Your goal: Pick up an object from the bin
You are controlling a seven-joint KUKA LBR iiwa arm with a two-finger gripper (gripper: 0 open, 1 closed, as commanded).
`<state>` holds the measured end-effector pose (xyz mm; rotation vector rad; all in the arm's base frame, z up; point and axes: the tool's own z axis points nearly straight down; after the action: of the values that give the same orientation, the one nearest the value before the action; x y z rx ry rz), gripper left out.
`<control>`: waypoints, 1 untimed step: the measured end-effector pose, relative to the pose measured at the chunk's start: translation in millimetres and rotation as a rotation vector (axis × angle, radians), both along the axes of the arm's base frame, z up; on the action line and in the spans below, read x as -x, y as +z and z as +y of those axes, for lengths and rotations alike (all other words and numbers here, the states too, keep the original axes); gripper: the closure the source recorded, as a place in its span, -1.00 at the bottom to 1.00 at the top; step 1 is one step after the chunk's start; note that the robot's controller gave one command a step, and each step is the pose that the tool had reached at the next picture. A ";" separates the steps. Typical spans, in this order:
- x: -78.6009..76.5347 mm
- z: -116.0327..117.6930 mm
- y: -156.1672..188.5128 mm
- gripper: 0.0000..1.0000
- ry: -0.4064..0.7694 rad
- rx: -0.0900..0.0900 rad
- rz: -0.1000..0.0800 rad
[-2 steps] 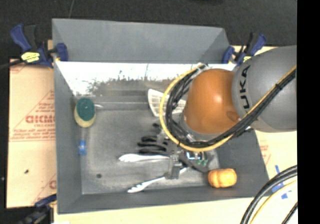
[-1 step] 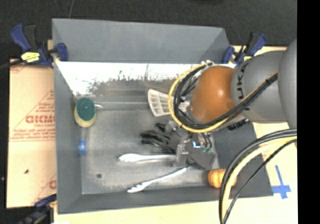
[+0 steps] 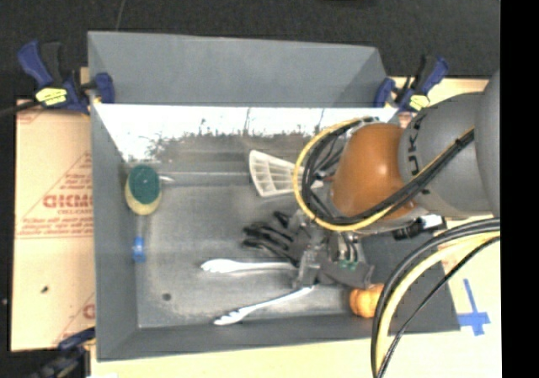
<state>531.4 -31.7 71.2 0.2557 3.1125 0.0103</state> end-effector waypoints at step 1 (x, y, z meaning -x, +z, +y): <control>-20.5 9.1 1.2 -1.00 0.159 0.007 0.008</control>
Offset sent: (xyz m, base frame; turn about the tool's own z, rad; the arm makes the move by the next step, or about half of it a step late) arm 0.0005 0.0001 0.0000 -0.0020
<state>551.9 -22.6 72.4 0.0073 3.1309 0.0010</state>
